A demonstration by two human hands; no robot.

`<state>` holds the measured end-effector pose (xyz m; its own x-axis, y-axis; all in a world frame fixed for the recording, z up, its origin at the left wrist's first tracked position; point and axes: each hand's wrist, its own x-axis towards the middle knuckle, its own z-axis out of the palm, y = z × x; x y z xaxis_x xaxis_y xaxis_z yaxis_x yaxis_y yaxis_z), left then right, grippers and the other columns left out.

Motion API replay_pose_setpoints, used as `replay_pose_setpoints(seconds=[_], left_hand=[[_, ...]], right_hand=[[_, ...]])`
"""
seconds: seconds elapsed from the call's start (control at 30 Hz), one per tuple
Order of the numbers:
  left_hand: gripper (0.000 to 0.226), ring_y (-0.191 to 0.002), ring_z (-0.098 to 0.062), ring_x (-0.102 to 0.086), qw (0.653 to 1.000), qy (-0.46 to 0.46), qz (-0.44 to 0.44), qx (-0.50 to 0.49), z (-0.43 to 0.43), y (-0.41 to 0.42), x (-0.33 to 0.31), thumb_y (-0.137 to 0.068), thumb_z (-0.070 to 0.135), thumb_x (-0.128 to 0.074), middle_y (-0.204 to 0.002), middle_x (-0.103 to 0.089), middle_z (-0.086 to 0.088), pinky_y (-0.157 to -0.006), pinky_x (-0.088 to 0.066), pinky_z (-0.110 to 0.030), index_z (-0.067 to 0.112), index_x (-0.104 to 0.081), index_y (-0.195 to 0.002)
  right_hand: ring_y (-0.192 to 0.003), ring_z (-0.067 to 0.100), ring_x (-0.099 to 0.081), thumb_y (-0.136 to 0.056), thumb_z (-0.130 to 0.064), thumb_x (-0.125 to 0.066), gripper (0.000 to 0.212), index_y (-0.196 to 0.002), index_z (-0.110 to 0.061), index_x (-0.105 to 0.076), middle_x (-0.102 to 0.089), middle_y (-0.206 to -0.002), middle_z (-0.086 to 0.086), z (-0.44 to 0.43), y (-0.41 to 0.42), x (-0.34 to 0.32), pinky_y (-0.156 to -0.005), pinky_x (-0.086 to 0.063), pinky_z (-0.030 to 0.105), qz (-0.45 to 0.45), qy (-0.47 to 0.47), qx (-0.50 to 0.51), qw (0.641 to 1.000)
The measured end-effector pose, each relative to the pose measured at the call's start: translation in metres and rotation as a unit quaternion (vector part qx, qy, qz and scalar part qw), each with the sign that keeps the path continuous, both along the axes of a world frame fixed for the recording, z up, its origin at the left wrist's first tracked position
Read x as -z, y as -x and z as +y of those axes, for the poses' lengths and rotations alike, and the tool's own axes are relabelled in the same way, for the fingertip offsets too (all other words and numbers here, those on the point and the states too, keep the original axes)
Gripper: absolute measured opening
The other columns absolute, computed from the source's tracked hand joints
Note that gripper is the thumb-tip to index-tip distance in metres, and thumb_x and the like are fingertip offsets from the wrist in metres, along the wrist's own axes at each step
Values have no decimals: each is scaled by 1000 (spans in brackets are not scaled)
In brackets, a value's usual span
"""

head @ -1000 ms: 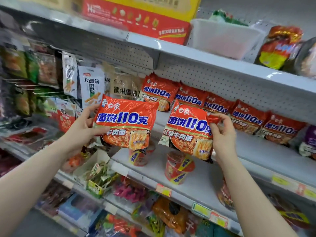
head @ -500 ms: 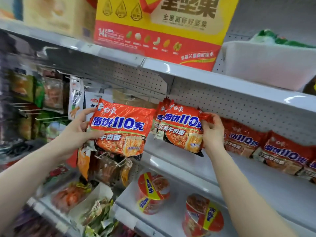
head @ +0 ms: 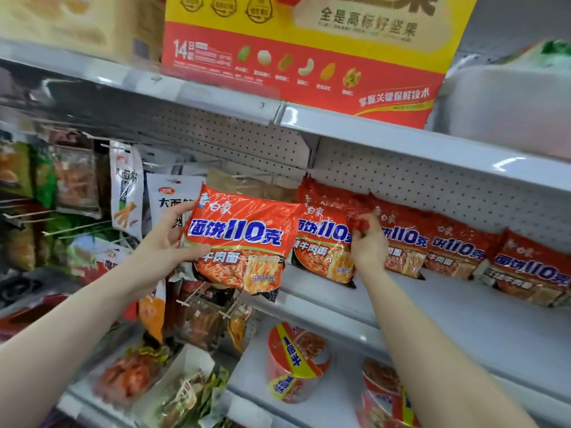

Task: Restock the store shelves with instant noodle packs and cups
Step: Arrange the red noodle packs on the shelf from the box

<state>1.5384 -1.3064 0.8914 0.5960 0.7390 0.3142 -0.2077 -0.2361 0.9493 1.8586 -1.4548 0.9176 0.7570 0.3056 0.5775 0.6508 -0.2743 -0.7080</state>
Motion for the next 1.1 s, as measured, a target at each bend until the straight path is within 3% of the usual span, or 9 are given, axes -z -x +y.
replay_pose_setpoints(seconds=[0.23,0.37,0.47,0.57,0.67,0.73,0.83,0.93,1.1], left_hand=[[72,-104,-24,-66,998,-9,-5,55,10,-11,5,-81,1,-71,-118,-63,-6,-78,-54,-34,45,-43,-132],[78,-109,-22,-65,997,-15,-4,81,12,-17,6,-73,9,-75,-125,-61,-3,-86,-55,-41,39,-41,-137],[83,-109,-18,-65,995,-20,-6,101,9,-21,6,-68,13,-75,-124,-62,-2,-87,-54,-40,35,-39,-139],[83,-108,-13,-64,993,-22,-13,118,4,-29,5,-70,12,-75,-125,-60,3,-87,-55,-36,33,-37,-141],[81,-111,-11,-62,990,-30,-13,138,0,-39,4,-72,16,-77,-129,-57,4,-91,-54,-38,40,-37,-138],[78,-113,-12,-62,987,-36,-19,154,-6,-49,2,-73,17,-77,-129,-57,2,-88,-55,-36,45,-38,-134],[76,-108,-12,-64,984,-32,-26,174,-19,-68,-3,-81,8,-74,-126,-59,-1,-80,-57,-28,42,-35,-136],[76,-110,-14,-63,982,-54,-26,178,-32,-88,-5,-82,7,-74,-127,-59,-1,-87,-57,-34,39,-33,-137],[77,-117,-7,-56,985,-114,-9,131,-44,-116,-4,-85,14,-74,-130,-54,10,-98,-50,-37,33,-30,-145]], right_hand=[[-92,24,-68,-95,-14,-59,44,-129,-38,-43,-65,-106,-1,-7,1,9,-75,-60,50,38,-20,-13,999],[-98,12,-63,-99,-10,-55,52,-147,-22,-39,-54,-133,-4,-26,21,-1,-80,-52,17,10,7,-4,1000],[-123,24,-56,-99,-9,-54,51,-147,-20,-40,-52,-144,3,-41,36,-3,-102,-48,39,-32,-2,7,999],[-105,15,-62,-101,-16,-51,45,-145,-22,-42,-60,-129,2,-55,56,-4,-92,-49,34,-36,-15,2,999],[-66,-6,-56,-105,-24,-44,37,-141,-23,-44,-60,-94,-8,-68,84,-6,-64,-43,12,-36,-27,-40,998],[-75,-12,-59,-105,-32,-43,37,-141,-25,-41,-62,-102,-10,-74,104,-6,-62,-43,6,-6,-30,-91,995],[-105,-7,-58,-97,-41,-55,61,-150,-28,-28,-54,-131,-12,-79,123,3,-76,-52,11,45,-28,-155,986],[-118,2,-56,-85,-42,-73,90,-153,-34,-15,-50,-137,-13,-78,124,18,-97,-53,32,41,-17,-127,991],[-121,13,-54,-83,-36,-77,94,-154,-27,-16,-51,-138,-4,-70,104,17,-104,-48,43,18,7,-42,999]])
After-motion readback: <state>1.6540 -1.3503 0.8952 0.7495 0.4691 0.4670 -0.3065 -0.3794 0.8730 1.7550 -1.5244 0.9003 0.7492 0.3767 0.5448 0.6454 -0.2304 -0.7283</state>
